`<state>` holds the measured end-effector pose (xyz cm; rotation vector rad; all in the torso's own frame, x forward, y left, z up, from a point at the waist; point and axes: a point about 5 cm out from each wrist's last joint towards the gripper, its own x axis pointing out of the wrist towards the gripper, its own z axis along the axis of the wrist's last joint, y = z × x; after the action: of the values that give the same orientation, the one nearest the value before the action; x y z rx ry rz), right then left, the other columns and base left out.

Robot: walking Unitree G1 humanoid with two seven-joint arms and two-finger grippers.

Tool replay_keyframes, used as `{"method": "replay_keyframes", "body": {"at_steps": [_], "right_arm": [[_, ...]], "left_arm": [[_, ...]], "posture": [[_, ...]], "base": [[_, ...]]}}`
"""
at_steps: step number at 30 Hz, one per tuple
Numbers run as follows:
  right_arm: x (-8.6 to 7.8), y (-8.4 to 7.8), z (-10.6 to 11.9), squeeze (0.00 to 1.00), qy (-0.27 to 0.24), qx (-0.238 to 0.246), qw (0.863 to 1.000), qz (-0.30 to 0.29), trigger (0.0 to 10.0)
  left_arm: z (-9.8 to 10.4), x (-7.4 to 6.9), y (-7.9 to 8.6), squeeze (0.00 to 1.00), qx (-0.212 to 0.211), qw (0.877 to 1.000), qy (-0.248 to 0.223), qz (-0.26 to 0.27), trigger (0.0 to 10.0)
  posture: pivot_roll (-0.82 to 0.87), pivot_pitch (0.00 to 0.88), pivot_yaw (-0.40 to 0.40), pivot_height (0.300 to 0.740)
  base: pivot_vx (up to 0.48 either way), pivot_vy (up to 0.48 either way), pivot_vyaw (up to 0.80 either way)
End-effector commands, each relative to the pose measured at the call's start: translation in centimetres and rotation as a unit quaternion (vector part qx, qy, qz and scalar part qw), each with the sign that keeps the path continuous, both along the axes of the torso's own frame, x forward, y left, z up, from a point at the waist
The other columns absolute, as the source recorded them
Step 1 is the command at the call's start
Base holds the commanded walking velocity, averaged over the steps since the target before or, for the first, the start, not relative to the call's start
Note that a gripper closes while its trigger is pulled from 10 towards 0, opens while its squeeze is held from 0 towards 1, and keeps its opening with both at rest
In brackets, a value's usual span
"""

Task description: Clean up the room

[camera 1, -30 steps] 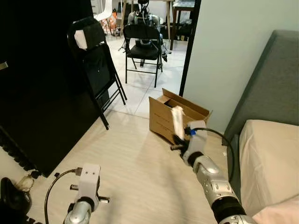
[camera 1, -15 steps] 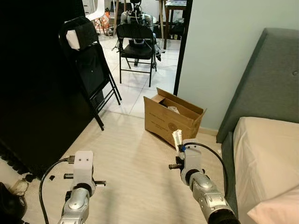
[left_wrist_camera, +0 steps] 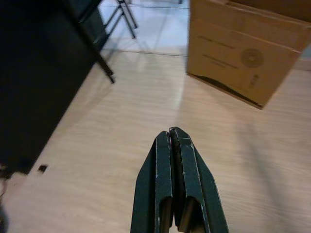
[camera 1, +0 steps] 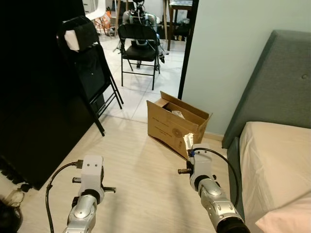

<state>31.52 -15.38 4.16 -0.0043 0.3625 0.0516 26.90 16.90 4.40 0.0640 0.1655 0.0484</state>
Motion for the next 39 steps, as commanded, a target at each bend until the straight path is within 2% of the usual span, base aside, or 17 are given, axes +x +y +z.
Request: {"method": "replay_keyframes", "body": {"at_steps": [1, 2, 6, 8, 16, 35, 39], "right_arm": [[0.0, 0.3, 0.1, 0.0, -0.007, 0.014, 1.0, -0.001, 10.0], [0.1, 0.4, 0.2, 0.0, -0.01, 0.02, 1.0, 0.001, 10.0], [0.2, 0.4, 0.8, 0.0, -0.043, -0.015, 0.999, 0.003, 10.0], [0.2, 0.4, 0.9, 0.0, -0.046, -0.012, 0.999, 0.001, 10.0], [0.5, 0.8, 1.6, 0.0, -0.066, 0.041, 0.997, -0.009, 10.0], [0.8, 1.0, 1.8, 0.0, -0.076, 0.042, 0.996, 0.002, 10.0], [0.6, 1.0, 1.3, 0.0, -0.062, 0.034, 0.997, -0.003, 10.0]], "left_arm": [[-0.4, -0.4, 0.0, 0.0, -0.005, 1.0, 0.012, -0.003, 10.0], [-0.3, -0.4, 0.0, 0.0, -0.006, 1.0, 0.011, -0.004, 10.0], [0.1, -0.4, -0.2, 0.0, -0.01, 1.0, 0.002, -0.014, 10.0], [0.1, -0.3, -0.2, 0.0, -0.01, 1.0, 0.002, -0.015, 10.0], [0.6, -0.1, -0.3, 0.0, -0.005, 1.0, -0.001, -0.025, 10.0], [0.8, -0.1, 0.1, 0.0, -0.005, 1.0, 0.002, -0.017, 10.0], [0.7, -0.1, 0.1, 0.0, -0.003, 1.0, 0.004, -0.019, 10.0]], "posture": [[0.0, 0.065, -0.002, 0.74], [0.0, 0.065, -0.002, 0.74], [0.0, 0.065, -0.002, 0.74], [0.0, 0.065, -0.002, 0.74], [0.0, 0.068, 0.01, 0.74], [0.0, 0.06, 0.008, 0.74], [0.01, 0.052, 0.014, 0.74]], "base": [[0.33, 0.0, 0.0], [0.33, 0.0, 0.0], [0.339, 0.0, 0.0], [0.341, 0.0, 0.0], [0.34, 0.0, 0.0], [0.339, 0.0, 0.0], [0.337, 0.0, 0.0]]}}
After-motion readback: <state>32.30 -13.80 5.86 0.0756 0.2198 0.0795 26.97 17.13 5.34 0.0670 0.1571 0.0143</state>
